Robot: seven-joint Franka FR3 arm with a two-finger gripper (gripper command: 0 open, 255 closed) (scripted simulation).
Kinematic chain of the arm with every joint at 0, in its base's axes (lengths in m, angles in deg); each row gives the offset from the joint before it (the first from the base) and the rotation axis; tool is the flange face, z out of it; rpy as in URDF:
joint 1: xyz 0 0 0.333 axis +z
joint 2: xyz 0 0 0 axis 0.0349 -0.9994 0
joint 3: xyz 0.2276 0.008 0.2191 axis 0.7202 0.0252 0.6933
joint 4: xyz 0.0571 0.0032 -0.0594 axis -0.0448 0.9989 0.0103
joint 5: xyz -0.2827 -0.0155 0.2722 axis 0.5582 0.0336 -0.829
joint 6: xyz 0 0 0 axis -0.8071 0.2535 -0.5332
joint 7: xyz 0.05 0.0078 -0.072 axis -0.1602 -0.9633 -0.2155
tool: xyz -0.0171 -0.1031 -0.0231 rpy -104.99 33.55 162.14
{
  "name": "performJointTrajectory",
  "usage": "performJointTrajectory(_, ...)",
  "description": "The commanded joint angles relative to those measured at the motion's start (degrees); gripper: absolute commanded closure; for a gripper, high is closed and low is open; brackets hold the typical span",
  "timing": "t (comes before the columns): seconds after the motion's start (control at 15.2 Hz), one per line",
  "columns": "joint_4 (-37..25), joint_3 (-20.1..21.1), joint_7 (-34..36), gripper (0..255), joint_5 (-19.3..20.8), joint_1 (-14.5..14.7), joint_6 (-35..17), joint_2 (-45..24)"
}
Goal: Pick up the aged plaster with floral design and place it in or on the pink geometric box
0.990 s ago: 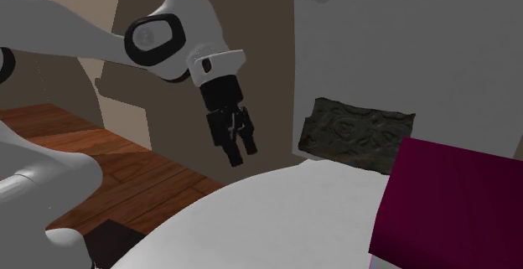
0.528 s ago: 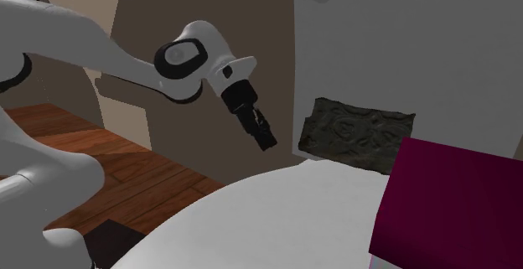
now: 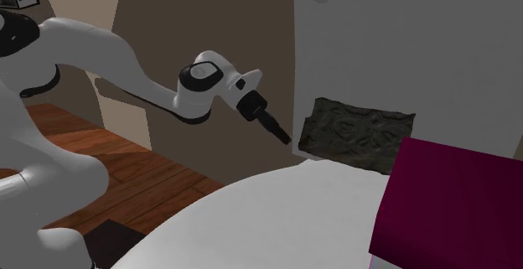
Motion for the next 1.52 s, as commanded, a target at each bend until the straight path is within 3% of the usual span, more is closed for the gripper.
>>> performJointTrajectory(0.0, -0.1, 1.5, 0.6, 0, 0.7, -2.1, -1.7, -0.3)
performJointTrajectory(0.33, -0.1, 4.2, 1.5, 0, 2.0, -6.8, -5.1, -1.5)
performJointTrajectory(0.86, -0.1, 4.1, 1.5, 0, 2.0, -6.8, -5.1, -1.5)
performJointTrajectory(0.92, -0.1, 4.1, 1.5, 255, 2.0, -6.8, -5.1, -1.5)
performJointTrajectory(1.45, -0.1, 4.2, 1.5, 255, 2.0, -6.8, -5.1, -1.5)
